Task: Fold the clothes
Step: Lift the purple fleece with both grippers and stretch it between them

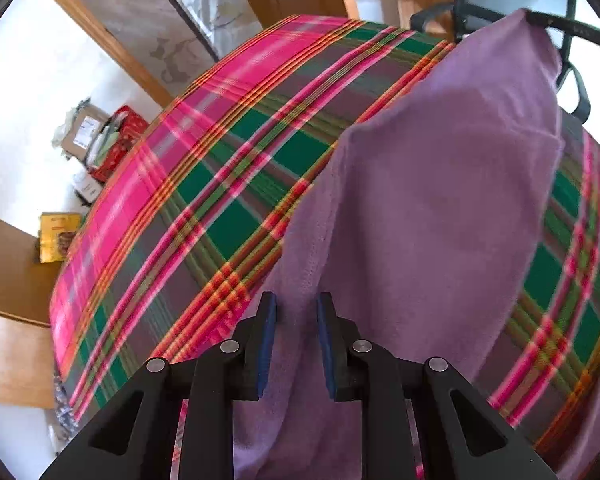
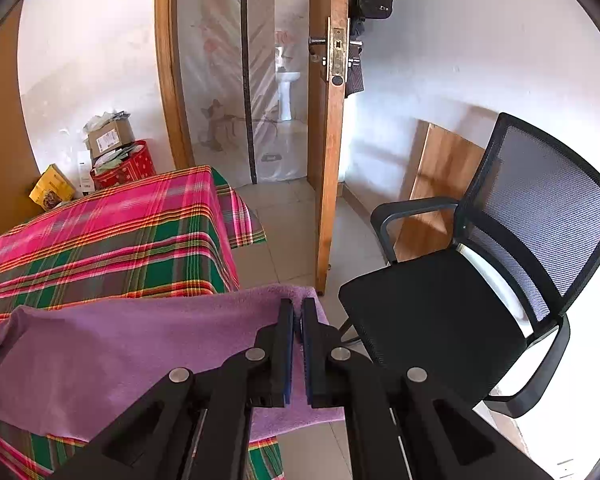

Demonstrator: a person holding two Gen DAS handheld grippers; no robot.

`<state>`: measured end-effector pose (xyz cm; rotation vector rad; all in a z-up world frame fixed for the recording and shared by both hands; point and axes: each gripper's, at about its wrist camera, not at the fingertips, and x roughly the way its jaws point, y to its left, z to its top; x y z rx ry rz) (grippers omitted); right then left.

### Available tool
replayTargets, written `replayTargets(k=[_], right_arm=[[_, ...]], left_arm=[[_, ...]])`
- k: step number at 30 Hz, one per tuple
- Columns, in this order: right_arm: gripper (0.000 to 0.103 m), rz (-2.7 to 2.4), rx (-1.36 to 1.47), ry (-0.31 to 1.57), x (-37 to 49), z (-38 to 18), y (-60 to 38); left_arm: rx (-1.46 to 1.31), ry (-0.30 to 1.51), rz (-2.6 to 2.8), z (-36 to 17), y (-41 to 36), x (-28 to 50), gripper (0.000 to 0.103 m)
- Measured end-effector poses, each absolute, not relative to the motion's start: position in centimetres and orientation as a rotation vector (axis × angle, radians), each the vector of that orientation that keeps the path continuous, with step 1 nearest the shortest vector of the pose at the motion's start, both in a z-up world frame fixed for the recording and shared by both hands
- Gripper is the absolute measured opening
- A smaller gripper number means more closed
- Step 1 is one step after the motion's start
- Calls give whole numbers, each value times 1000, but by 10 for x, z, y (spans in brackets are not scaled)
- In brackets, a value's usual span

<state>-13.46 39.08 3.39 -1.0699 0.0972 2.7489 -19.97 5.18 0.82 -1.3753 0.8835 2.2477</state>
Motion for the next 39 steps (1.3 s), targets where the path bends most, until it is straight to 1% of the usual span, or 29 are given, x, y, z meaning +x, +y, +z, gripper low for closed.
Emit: replayTargets(k=[2,4,5,7,11,19,23,28,32,34,37,39], right_arm=[[4,2746,-1075,104,-135,32,391],[4,2743,-1079,101,-136,30,391],[4,2742,-1080,98,-137,30,391],[4,2739,-1083,99,-140,29,392],[4,2741,-1078,90,-145,29,389],[4,2792,-948,91,-150,55,377],[4,2822,-891,78,-137,67,373],[4,2848,-909,119,-105,68,379],[4,2848,-982,102,-78,57,379],[4,2850,-1021,61,-63,50,374],[4,2838,-1066,-15,-47,39,368],[4,2827,-1115,-25,-37,28,364]], left_arm=[[-1384,886,2264,6,50,-202,21],[-1386,838,2287,7,46,-206,14],[-1387,818,2312,9,43,-209,8],[-1391,767,2354,13,36,-215,6],[-1375,652,2429,27,23,-222,5],[-1287,567,2538,64,6,-214,5],[-1236,505,2570,79,1,-189,5],[-1221,497,2550,78,0,-151,5],[-1242,476,2513,69,0,-118,5],[-1277,454,2485,60,0,-106,5],[-1317,489,2434,45,6,-89,5],[-1322,483,2418,41,8,-82,5]])
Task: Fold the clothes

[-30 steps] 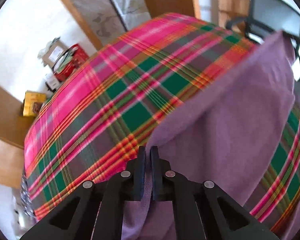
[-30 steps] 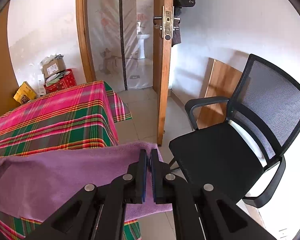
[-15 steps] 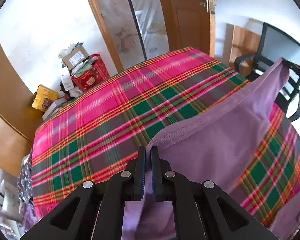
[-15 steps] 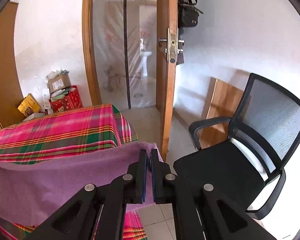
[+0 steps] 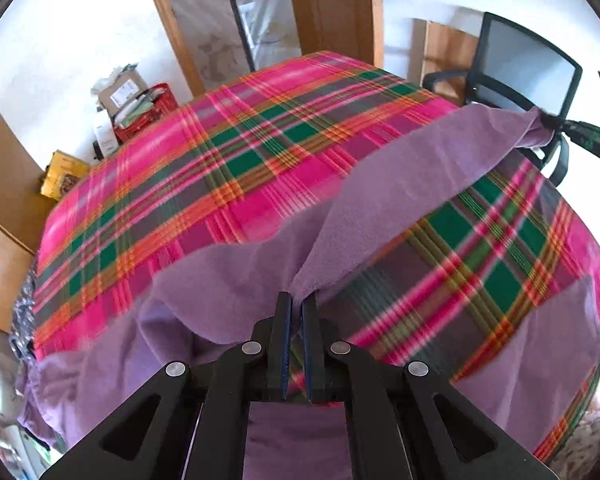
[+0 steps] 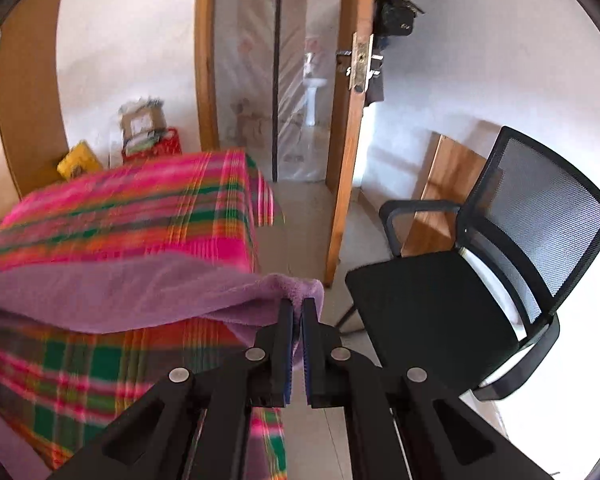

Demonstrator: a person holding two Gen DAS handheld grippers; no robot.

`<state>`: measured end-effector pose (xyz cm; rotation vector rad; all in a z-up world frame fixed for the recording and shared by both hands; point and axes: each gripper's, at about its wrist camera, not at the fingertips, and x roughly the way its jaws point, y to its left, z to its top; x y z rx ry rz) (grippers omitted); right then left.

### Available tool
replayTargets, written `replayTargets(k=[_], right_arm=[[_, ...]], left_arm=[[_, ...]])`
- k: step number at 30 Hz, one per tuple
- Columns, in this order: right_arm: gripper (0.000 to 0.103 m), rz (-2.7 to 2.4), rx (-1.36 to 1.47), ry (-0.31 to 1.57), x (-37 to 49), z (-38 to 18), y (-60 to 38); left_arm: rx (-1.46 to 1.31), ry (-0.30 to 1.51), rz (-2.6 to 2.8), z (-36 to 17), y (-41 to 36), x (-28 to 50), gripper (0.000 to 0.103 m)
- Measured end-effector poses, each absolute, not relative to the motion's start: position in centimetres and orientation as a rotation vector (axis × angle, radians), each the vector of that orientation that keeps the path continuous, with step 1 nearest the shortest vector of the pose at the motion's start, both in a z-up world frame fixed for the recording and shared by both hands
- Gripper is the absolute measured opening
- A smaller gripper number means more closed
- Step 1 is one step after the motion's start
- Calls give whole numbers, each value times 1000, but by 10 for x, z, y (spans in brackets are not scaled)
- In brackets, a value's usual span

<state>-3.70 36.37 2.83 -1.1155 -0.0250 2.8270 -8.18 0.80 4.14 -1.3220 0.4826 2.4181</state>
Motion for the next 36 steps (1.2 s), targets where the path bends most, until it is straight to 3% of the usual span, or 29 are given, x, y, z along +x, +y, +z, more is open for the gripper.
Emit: replayTargets(k=[7,17,24,28,31,36], right_arm=[[4,2751,-1296,-94,-25,8,349],[10,2842,-1232,-359,-7,58,299],[12,3017,-1210,-475,-35,80,224],[24,3141,-1296,-568,-63,77,159],[24,3194,-1356,-641,-80,69,120],[24,3275,-1518,-620,-115,52,63]], left_arm=[[-1373,376,2352,42,-7,-76,10],[-1390,302,2425,82,-91,-47,20],[-1438,355,2580,104,-153,-68,20],[-1509,248,2649,111,-197,-88,20],[-1541,181,2672,112,-222,-90,20],[-1637,266,2715,101,-257,-106,20]])
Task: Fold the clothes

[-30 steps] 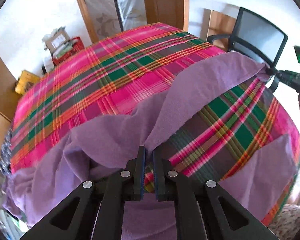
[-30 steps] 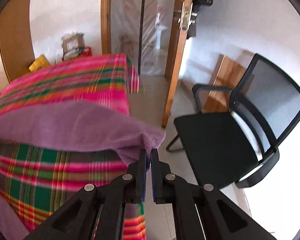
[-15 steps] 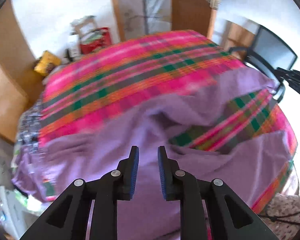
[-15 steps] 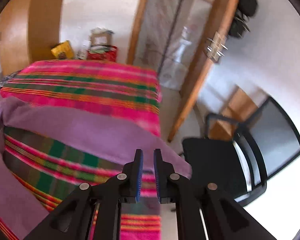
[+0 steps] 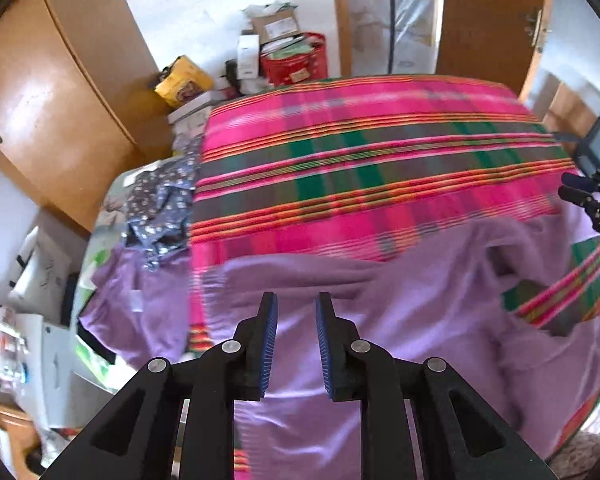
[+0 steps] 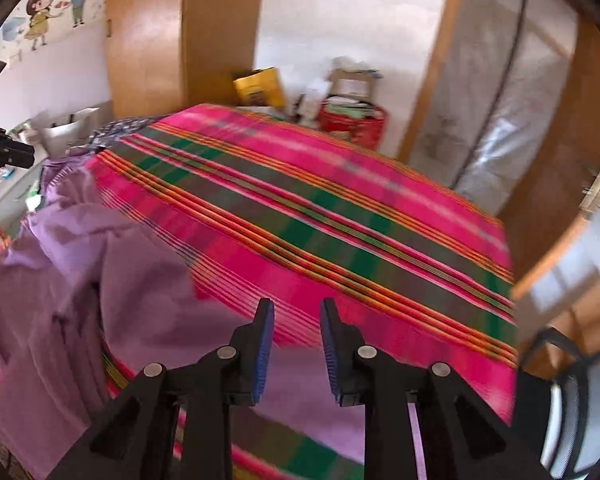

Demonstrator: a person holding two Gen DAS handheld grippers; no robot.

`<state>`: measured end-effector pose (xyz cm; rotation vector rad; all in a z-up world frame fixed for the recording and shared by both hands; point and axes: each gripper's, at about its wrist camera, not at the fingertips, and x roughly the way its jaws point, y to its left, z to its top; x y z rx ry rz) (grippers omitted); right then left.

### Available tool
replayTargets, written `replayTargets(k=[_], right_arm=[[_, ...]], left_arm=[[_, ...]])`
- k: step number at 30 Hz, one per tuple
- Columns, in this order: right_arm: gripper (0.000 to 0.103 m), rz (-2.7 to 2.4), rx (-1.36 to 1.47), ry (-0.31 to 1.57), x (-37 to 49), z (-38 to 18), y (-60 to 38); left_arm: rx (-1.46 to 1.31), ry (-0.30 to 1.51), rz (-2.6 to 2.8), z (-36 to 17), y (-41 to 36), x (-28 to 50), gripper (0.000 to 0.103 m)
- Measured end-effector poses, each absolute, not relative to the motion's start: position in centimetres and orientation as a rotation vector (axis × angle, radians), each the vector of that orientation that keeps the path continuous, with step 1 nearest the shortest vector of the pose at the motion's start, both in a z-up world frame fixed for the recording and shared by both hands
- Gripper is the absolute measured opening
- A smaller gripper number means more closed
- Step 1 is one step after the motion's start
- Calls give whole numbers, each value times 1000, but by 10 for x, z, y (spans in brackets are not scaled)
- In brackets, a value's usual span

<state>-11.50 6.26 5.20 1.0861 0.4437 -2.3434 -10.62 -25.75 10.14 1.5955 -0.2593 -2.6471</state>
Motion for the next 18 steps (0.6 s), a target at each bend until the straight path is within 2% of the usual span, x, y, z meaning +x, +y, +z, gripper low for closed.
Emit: replayTargets(k=[4,7,12,16,18], right_arm=[[25,-2176,1168,260,-141,35,37],[30,-2024,1234,194,-153,18,18],[30,-1898,1258,198,-150,6,-1],[30,-1811,1251,126,-143,6,-4],[30,-1795,1249,148,-135,6,-8]], left_arm=[[1627,-213,-2652,90,-274,-131,20],[1675,-342,-2635,69,-270,-153,20],[1809,-472,-2647,35,-257,-175,20],[1824,-675,-2679,21,-238,-178,20],[1843,-768,-2669,13,-231,-180,20]])
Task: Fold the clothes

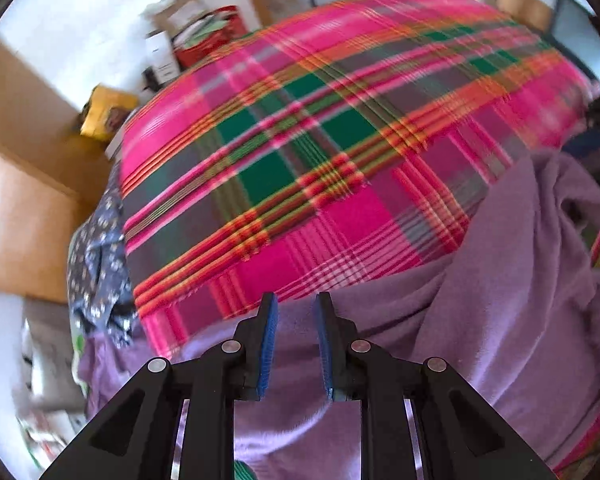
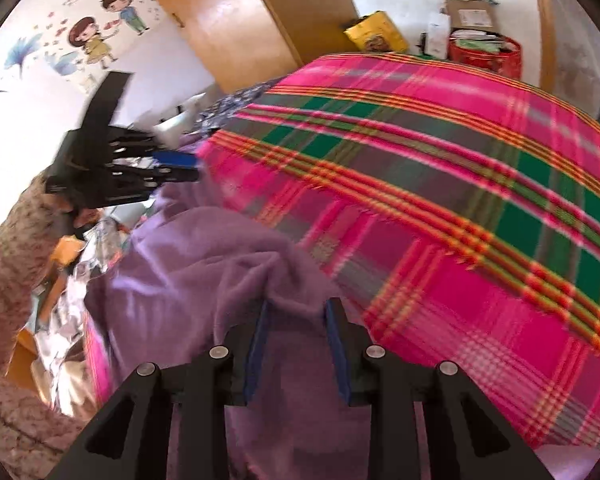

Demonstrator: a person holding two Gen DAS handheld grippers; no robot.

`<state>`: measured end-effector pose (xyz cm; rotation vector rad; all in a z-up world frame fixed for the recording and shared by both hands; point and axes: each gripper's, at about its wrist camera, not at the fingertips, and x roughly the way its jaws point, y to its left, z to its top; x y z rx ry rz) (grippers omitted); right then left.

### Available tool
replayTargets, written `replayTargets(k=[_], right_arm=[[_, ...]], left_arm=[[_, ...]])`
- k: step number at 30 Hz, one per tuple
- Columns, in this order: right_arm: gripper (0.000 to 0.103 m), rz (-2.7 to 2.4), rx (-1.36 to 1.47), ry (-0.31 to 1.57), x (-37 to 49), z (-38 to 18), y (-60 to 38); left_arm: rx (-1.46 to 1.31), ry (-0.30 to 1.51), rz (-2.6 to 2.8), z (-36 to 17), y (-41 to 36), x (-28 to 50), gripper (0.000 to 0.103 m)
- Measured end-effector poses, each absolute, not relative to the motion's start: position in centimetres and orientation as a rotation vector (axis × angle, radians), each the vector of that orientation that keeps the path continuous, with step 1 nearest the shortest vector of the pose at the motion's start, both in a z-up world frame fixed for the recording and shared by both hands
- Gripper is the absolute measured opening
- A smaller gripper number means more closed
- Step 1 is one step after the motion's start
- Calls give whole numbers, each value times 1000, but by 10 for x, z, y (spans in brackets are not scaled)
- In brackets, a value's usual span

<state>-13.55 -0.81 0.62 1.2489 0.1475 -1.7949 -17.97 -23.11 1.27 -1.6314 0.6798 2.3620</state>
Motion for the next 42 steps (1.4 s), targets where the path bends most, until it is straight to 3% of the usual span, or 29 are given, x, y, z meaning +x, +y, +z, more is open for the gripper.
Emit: replayTargets(k=[14,18,21,27,42], right_arm=[[32,-1769,1234,190,-123,2,-14],[32,-1772,1236,175,-123,1,-11],[32,-1771,1232,168,-123,1,-10],[32,-1773,1236,151,-123,-2,-8],[32,-1790,1236,166,-120,-4,-10]], left_arm=[[-1534,735,2277,15,-234,-167,21],[-1571,613,2282,21,-254,-167,36],[-1603,533,2252,21,-261,-164,37],[-1618,660,2192,9,-244,-166,38],[-1581,739,2214,12,-233,-162,36]])
